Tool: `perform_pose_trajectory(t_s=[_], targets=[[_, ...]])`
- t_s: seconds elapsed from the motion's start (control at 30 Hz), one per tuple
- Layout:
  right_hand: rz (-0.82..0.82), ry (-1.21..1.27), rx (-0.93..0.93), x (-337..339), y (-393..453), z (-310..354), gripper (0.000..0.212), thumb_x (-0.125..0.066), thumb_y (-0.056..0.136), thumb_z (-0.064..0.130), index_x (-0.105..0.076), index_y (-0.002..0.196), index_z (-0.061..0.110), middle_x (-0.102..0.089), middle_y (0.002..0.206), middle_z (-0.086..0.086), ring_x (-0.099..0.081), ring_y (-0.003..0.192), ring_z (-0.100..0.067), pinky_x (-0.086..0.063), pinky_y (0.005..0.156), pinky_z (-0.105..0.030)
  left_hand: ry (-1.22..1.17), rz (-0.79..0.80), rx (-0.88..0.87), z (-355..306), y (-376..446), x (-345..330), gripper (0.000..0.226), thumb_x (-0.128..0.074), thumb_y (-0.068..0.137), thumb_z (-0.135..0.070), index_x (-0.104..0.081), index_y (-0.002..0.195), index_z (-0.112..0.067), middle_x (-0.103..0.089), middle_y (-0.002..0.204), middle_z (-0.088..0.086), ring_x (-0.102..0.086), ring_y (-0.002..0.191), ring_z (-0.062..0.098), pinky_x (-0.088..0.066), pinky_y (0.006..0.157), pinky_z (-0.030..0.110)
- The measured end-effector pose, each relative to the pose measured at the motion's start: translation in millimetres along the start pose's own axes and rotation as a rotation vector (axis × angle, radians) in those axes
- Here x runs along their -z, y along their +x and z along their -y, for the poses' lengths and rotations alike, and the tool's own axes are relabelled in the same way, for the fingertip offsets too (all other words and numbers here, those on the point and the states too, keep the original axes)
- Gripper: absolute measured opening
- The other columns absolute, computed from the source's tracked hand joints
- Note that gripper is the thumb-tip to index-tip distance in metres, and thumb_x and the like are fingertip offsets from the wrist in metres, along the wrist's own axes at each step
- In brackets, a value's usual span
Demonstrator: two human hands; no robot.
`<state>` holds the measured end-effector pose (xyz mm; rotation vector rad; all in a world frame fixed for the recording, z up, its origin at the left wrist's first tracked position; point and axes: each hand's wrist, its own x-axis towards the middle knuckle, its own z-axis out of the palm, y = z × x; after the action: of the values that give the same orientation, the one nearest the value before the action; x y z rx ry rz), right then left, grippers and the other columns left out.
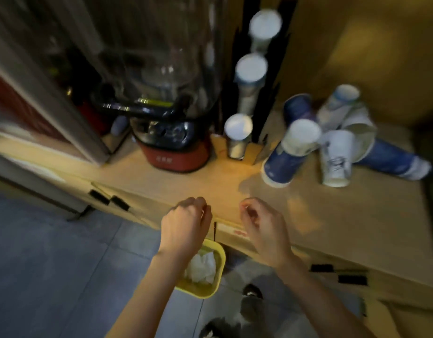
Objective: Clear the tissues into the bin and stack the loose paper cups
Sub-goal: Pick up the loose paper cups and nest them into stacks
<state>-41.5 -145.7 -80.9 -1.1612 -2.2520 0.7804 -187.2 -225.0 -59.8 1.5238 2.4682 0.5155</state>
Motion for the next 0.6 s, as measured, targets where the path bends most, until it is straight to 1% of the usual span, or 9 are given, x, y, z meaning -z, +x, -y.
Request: perform_pose_trajectory(t_s=[0.03, 0.1, 0.17, 0.23, 0.33, 0.4, 0.5, 0.6], targets=[[-0.025, -0.005, -0.016, 17, 4, -2, 0.009, -0.056, 0.085, 0.019, -0.063, 0.087, 0.014, -0.069, 0.078, -0.004, -0.064, 0.066, -0.02, -0.051, 0.061, -0.035, -0.017, -0.028, -0.053, -14, 5, 7, 0.021, -0.047, 0.089, -0.026, -0.062, 0.085, -0.012, -0.067, 0.084, 0.01, -0.065, 0.078, 0.035, -0.048, 0.058, 0.036], [-0.08, -0.02, -0.065, 51, 10, -10, 0.007, -0.059, 0.086, 0.016, -0.065, 0.091, 0.013, -0.069, 0.084, -0.005, -0.063, 0.071, -0.022, -0.051, 0.064, -0.036, -0.023, -0.052, -0.152, -45, 14, 15, 0.027, -0.045, 0.083, -0.032, -0.064, 0.084, -0.013, -0.068, 0.078, 0.007, -0.066, 0.071, 0.032, -0.051, 0.056, 0.033], [-0.132, -0.04, -0.145, 82, 14, -23, 0.015, -0.059, 0.087, 0.016, -0.064, 0.1, 0.012, -0.068, 0.093, -0.006, -0.063, 0.083, -0.022, -0.049, 0.073, -0.035, -0.028, -0.045, -0.231, -78, 23, 17, 0.034, -0.041, 0.08, -0.036, -0.065, 0.089, -0.014, -0.069, 0.082, 0.006, -0.067, 0.073, 0.029, -0.054, 0.059, 0.033], [-0.174, -0.069, -0.224, 111, 18, -40, 0.022, -0.058, 0.088, 0.018, -0.062, 0.109, 0.011, -0.066, 0.102, -0.007, -0.06, 0.096, -0.023, -0.045, 0.079, -0.031, -0.03, -0.042, -0.289, -113, 33, 16, 0.036, -0.041, 0.079, -0.037, -0.064, 0.093, -0.014, -0.069, 0.086, 0.006, -0.067, 0.076, 0.028, -0.054, 0.061, 0.032], [-0.209, -0.107, -0.287, 148, 22, -69, 0.025, -0.056, 0.089, 0.018, -0.059, 0.111, 0.009, -0.064, 0.109, -0.011, -0.057, 0.103, -0.027, -0.044, 0.083, -0.033, -0.036, -0.053, -0.376, -158, 46, 11, 0.034, -0.042, 0.078, -0.036, -0.062, 0.094, -0.014, -0.068, 0.087, 0.007, -0.066, 0.077, 0.028, -0.053, 0.061, 0.031], [-0.195, -0.133, -0.327, 169, 25, -89, 0.025, -0.055, 0.089, 0.018, -0.058, 0.112, 0.008, -0.063, 0.112, -0.012, -0.056, 0.105, -0.027, -0.044, 0.085, -0.035, -0.046, -0.038, -0.412, -183, 54, 6, 0.034, -0.041, 0.079, -0.036, -0.061, 0.095, -0.015, -0.067, 0.088, 0.006, -0.065, 0.079, 0.027, -0.052, 0.063, 0.03], [-0.146, -0.202, -0.338, 196, 36, -121, 0.023, -0.055, 0.088, 0.016, -0.059, 0.109, 0.006, -0.063, 0.109, -0.015, -0.056, 0.105, -0.032, -0.043, 0.086, -0.038, -0.056, -0.009, -0.418, -213, 68, -8, 0.035, -0.043, 0.08, -0.038, -0.061, 0.1, -0.015, -0.068, 0.096, 0.007, -0.065, 0.085, 0.027, -0.053, 0.067, 0.032], [-0.079, -0.266, -0.335, 214, 47, -147, 0.024, -0.055, 0.087, 0.017, -0.06, 0.108, 0.005, -0.064, 0.108, -0.017, -0.056, 0.104, -0.034, -0.043, 0.087, -0.039, -0.025, 0.032, -0.421, -236, 84, -29, 0.035, -0.05, 0.079, -0.035, -0.061, 0.101, -0.011, -0.068, 0.094, 0.01, -0.066, 0.083, 0.028, -0.052, 0.063, 0.032]])
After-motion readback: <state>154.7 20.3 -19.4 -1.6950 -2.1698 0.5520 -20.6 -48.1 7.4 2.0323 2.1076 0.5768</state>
